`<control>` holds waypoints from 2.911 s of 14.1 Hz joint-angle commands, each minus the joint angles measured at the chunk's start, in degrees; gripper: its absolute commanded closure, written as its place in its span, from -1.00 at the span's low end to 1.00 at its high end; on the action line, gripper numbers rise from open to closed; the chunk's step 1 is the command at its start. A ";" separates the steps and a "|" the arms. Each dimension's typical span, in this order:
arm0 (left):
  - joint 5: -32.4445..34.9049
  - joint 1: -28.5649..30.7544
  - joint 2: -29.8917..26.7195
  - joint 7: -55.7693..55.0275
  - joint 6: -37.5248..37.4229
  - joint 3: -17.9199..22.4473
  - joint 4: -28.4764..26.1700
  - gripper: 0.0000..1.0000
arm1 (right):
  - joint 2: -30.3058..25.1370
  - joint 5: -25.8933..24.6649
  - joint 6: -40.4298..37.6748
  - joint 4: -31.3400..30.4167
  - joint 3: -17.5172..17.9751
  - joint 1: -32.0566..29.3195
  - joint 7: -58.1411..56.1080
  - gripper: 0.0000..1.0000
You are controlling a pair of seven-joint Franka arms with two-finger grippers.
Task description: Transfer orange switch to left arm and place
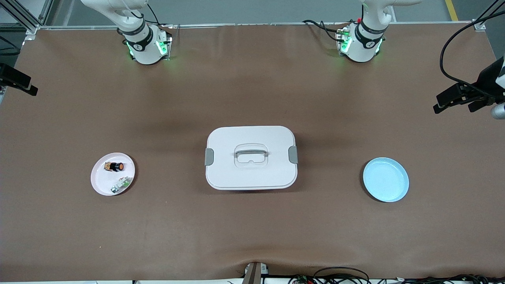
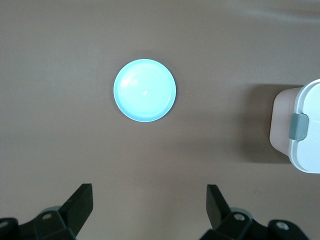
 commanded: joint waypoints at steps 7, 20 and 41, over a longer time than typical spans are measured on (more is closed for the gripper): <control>1.17 -0.05 0.12 0.16 -0.76 -0.20 0.66 -1.00 | -1.46 -0.76 1.05 -1.50 0.10 -0.03 -4.69 -1.00; 1.17 0.04 0.21 -0.28 -0.76 -0.38 0.66 -1.00 | -1.55 -0.76 0.87 -1.50 0.01 -0.03 -4.60 -1.00; 1.25 -0.13 1.00 0.07 -0.68 -0.20 0.74 -1.00 | 7.40 0.72 6.94 -1.23 -0.17 -5.74 -4.25 -1.00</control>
